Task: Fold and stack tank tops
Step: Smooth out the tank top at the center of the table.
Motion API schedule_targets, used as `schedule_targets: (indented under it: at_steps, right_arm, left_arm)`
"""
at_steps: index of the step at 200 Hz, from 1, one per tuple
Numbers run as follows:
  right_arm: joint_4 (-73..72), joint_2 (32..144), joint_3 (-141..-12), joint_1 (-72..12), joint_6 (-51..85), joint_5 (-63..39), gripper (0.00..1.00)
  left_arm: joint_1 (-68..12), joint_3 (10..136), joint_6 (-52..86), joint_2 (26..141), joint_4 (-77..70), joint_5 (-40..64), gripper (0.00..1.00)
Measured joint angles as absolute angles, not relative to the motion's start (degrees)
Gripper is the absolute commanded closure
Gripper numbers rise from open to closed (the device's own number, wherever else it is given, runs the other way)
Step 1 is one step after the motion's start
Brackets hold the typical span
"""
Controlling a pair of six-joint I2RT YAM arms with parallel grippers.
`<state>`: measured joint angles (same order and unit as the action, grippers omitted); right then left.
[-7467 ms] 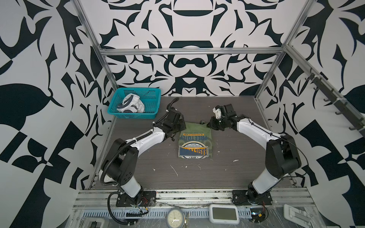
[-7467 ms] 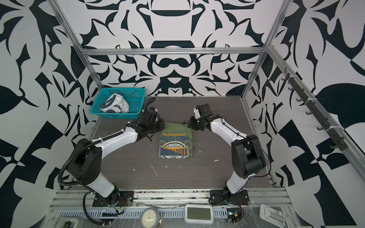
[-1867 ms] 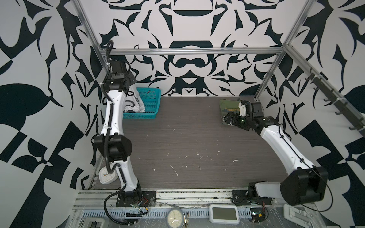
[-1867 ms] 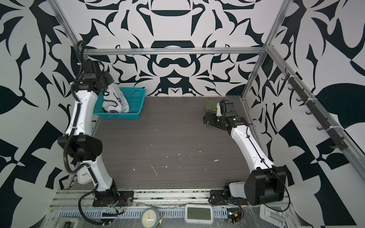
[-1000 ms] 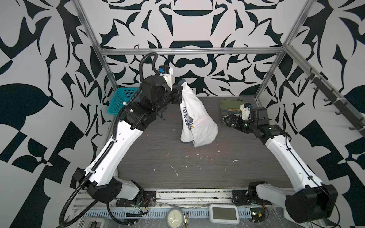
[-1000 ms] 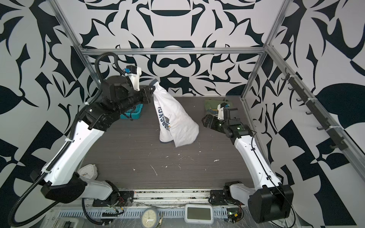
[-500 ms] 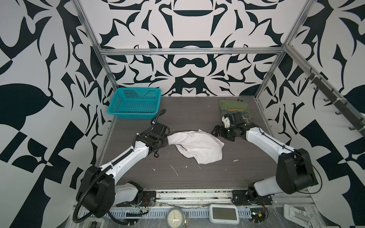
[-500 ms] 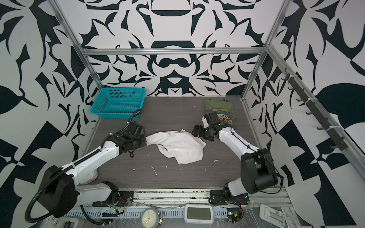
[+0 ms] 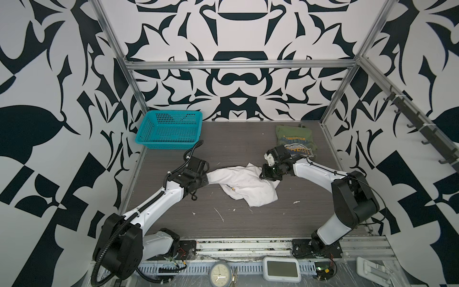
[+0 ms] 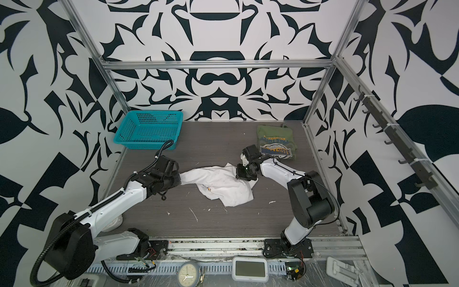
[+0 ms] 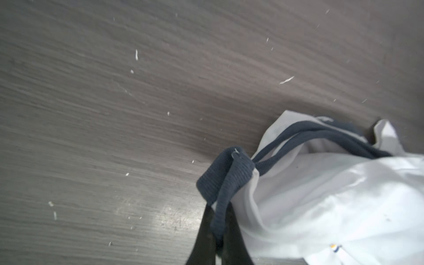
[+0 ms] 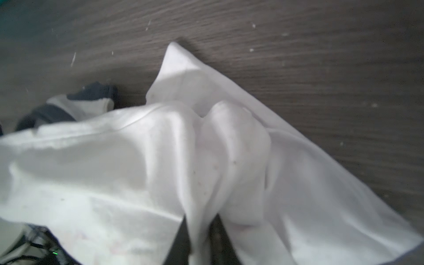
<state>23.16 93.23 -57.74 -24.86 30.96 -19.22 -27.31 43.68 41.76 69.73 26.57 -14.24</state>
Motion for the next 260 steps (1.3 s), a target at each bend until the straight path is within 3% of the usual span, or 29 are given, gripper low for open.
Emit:
schedule_targets:
  at_steps: [40, 75, 97, 129, 167, 179, 202, 222, 237, 260]
  right_arm:
    - [31.68, 91.22, -67.68, -25.17, 27.42, -13.06, 1.0]
    - [37.98, 90.59, -90.35, -25.23, 21.3, -3.33, 1.0]
    - [38.06, 85.12, -96.68, -25.23, 18.35, 1.83, 1.0]
    - [36.18, 71.57, -90.45, -25.82, 16.38, 2.81, 1.0]
    - [33.71, 60.25, -68.12, -26.02, 18.33, -1.61, 1.0]
    - [33.78, 59.05, -59.59, -25.96, 19.88, -2.74, 0.87]
    - [34.35, 61.12, -45.6, -25.8, 23.22, -5.43, 0.52]
    - [37.91, 62.11, -40.16, -25.52, 25.43, -6.22, 0.32]
    - [39.22, 61.71, -40.62, -25.26, 26.24, -5.76, 0.26]
    - [39.9, 61.95, -44.71, -23.92, 26.72, -4.58, 0.25]
  left_arm:
    - [-23.53, 50.11, 39.92, 70.81, 27.57, -12.99, 1.0]
    - [-19.38, 70.67, 35.35, 73.21, 30.33, -12.91, 1.0]
    - [-19.0, 79.53, 32.29, 70.39, 27.66, -12.99, 1.0]
    - [-19.49, 75.42, 30.06, 59.72, 24.47, -9.34, 1.0]
    - [-19.49, 56.77, 32.1, 51.35, 23.73, -2.85, 1.0]
    - [-19.44, 48.84, 33.74, 50.7, 23.9, -0.38, 1.0]
    - [-19.38, 34.63, 37.67, 52.07, 25.32, 3.44, 0.65]
    - [-19.16, 27.94, 40.4, 52.38, 28.62, 5.02, 0.41]
    - [-19.11, 27.64, 41.06, 50.87, 30.85, 4.8, 0.25]
    - [-19.07, 31.79, 42.61, 48.36, 32.25, 1.37, 0.21]
